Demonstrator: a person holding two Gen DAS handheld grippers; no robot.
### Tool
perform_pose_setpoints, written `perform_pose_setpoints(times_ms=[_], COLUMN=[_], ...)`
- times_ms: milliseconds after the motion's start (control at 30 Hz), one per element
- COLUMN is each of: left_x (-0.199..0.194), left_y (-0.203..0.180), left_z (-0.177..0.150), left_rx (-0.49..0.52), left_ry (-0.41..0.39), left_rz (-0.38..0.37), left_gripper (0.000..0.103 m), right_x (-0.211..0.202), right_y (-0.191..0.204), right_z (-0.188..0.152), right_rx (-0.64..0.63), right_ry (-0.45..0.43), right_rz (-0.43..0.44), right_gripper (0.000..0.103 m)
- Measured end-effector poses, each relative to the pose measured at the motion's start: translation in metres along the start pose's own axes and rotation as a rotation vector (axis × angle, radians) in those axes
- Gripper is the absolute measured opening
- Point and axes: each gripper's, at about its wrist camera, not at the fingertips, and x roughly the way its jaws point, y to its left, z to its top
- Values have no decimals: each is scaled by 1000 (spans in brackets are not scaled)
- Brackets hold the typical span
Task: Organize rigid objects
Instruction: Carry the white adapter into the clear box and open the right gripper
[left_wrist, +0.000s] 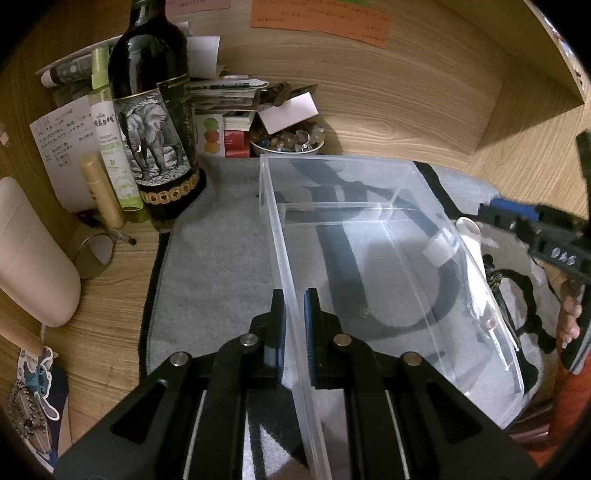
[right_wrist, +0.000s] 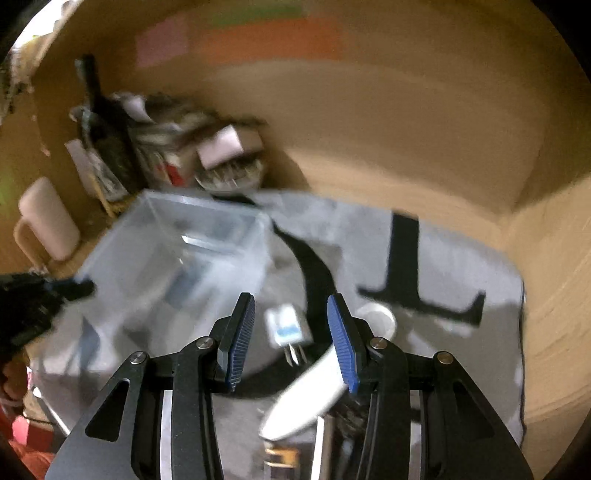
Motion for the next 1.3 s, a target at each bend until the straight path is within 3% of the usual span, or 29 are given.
perform_pose_setpoints(times_ms=[167,500,800,1000,1300], left_x=[0,0,2,2,3], left_y=[-1,-4,-4,-3,-4], left_z=[0,1,0,1,-1], left_rx=[-5,-1,-6,2,9], left_ry=[-2,2,11,9,-3], left_rz=[7,36,25,25,13], left_gripper=[10,10,10,10,10], right_x=[35,81,30,-11,-1], right_y=[-8,-1,0,21,72], right_z=[-11,-10,-2,13,33], right_rx=[-17,-55,-44,-77,-179], right_ry=[112,192,40,-79,-72], right_rz=[14,82,49,79,165], right_gripper=[38,34,34,34,34])
